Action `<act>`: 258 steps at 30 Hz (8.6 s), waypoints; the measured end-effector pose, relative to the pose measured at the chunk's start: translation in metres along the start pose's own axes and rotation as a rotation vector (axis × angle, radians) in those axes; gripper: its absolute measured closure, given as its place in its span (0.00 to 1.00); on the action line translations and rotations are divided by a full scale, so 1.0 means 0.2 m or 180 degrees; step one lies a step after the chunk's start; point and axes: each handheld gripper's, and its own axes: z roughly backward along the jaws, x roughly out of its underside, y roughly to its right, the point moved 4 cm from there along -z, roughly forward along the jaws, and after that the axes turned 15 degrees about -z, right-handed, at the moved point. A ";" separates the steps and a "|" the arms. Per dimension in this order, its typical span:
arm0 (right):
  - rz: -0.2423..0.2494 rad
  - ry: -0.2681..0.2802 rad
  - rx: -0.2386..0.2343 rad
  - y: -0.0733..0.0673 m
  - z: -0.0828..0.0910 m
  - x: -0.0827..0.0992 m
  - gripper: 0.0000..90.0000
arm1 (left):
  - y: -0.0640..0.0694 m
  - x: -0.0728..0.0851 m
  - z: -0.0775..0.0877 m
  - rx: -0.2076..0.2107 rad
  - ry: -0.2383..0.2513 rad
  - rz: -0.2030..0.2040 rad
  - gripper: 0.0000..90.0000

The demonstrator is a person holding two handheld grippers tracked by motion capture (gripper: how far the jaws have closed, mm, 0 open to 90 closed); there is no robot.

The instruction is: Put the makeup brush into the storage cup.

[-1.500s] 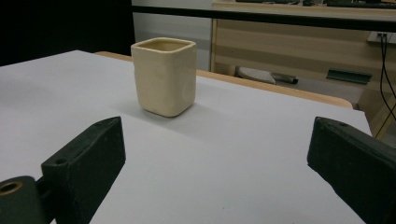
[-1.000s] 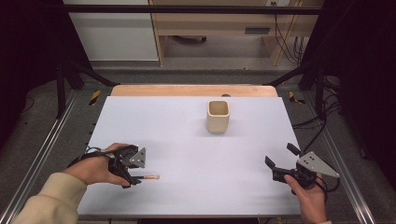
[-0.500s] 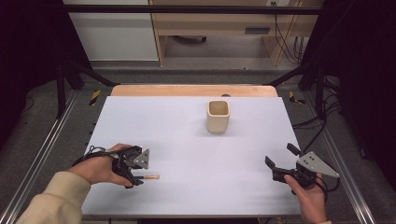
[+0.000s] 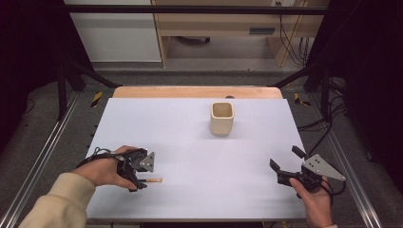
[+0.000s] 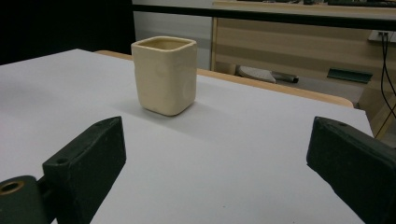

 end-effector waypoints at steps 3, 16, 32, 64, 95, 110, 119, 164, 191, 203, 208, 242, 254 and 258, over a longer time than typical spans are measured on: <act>-0.0002 0.0002 -0.0001 0.00 0.00 0.00 0.06 | 0.00 0.00 -0.01 0.0012 -0.0032 -0.0012 0.24; -0.0003 -0.0007 -0.0004 0.00 0.00 0.00 0.06 | 0.01 0.00 -0.04 0.0093 -0.0129 -0.0027 0.17; 0.0001 -0.0007 -0.0005 0.00 0.00 0.00 0.06 | 0.02 -0.03 -0.08 0.0203 -0.0154 -0.0072 0.29; -0.0003 -0.0028 -0.0013 0.00 0.00 0.00 0.06 | 0.02 0.01 -0.15 0.0251 -0.0322 0.0034 0.74; -0.0014 -0.0031 -0.0016 -0.01 0.00 0.00 0.06 | 0.02 0.02 -0.19 0.0278 -0.0379 -0.0013 0.90; -0.0009 -0.0031 -0.0010 0.00 0.00 0.00 0.06 | 0.00 0.02 -0.12 0.0152 -0.0248 0.0008 0.92; -0.0004 -0.0032 -0.0011 0.00 0.00 0.00 0.06 | -0.01 0.02 -0.11 0.0105 -0.0241 0.0030 0.92; -0.0018 -0.0087 -0.0017 0.00 -0.02 0.02 0.06 | -0.13 -0.04 0.09 -0.0739 0.0407 0.0567 0.93; 0.0006 -0.0077 -0.0036 -0.01 -0.02 0.02 0.06 | -0.20 -0.18 0.11 -0.1124 0.0851 0.0813 0.93; 0.0006 -0.0075 -0.0041 -0.01 -0.02 0.02 0.06 | -0.24 -0.26 0.14 -0.1282 0.0967 0.0878 0.93; 0.0003 -0.0078 -0.0047 -0.01 -0.02 0.02 0.06 | -0.25 -0.29 0.15 -0.1322 0.1048 0.0870 0.93; -0.0003 -0.0086 -0.0076 -0.02 -0.02 0.02 0.06 | -0.42 -0.53 0.22 -0.1708 0.1601 0.1210 0.93; 0.0004 -0.0091 -0.0085 -0.02 -0.02 0.02 0.06 | -0.44 -0.58 0.23 -0.1811 0.1802 0.1261 0.93; -0.0003 -0.0093 -0.0086 -0.02 -0.02 0.02 0.06 | -0.45 -0.59 0.23 -0.1840 0.1834 0.1307 0.93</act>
